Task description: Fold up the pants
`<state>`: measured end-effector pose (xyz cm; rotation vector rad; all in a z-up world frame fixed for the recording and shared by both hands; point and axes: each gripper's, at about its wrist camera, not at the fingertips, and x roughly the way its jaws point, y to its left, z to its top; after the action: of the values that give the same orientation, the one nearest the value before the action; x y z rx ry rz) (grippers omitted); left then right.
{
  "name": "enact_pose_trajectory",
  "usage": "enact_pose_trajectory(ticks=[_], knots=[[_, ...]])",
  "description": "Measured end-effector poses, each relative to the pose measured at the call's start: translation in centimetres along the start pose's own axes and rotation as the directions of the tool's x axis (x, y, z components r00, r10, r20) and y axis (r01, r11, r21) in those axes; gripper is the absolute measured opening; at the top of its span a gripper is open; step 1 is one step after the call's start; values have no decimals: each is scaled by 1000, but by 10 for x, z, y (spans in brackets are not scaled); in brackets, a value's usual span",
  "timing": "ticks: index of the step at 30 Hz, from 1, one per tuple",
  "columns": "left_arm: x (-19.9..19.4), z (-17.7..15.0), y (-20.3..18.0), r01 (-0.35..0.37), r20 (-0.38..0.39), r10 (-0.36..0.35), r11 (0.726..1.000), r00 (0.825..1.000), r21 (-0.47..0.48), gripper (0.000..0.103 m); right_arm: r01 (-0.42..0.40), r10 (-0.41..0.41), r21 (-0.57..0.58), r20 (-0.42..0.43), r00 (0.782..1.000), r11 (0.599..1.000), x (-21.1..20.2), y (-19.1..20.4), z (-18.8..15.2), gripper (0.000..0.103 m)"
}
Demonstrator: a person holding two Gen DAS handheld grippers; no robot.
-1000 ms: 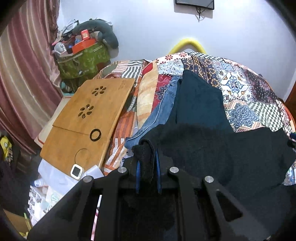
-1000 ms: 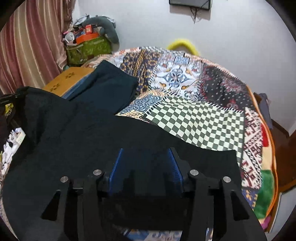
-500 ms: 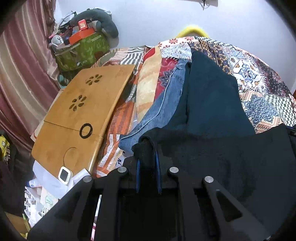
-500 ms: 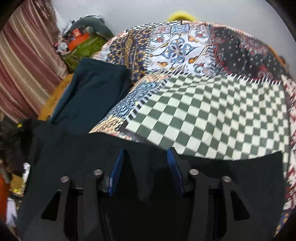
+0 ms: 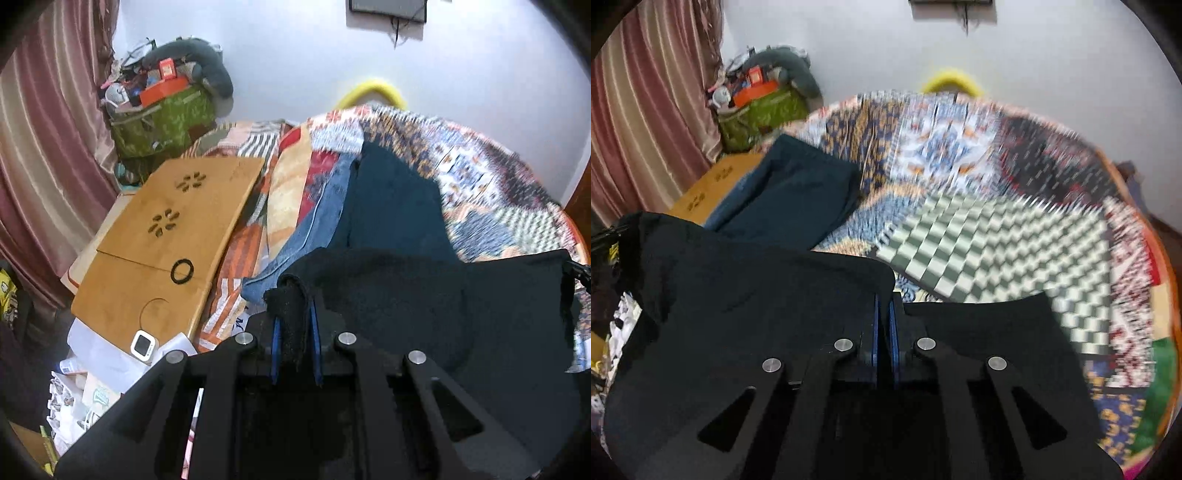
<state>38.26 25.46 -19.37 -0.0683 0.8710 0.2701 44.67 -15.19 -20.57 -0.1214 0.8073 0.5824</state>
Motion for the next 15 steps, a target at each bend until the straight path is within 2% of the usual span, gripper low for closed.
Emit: enact_pose_trajectory(ticks=[7,11,15], knots=[[-53,-17,11,46,34,-45,999,998,-18,13,15,-13,-28,73,997,1000,-71,19,-10,4],[-70,-44,20,62,20,-61,998,998,-24,12,5,-1,-42,75,997,999,-101,37,-39,4],[-84,-71,33,65,0,-65,997,998,-39,12,-27,26,10,75,997,1000,-119,44,-65,4]])
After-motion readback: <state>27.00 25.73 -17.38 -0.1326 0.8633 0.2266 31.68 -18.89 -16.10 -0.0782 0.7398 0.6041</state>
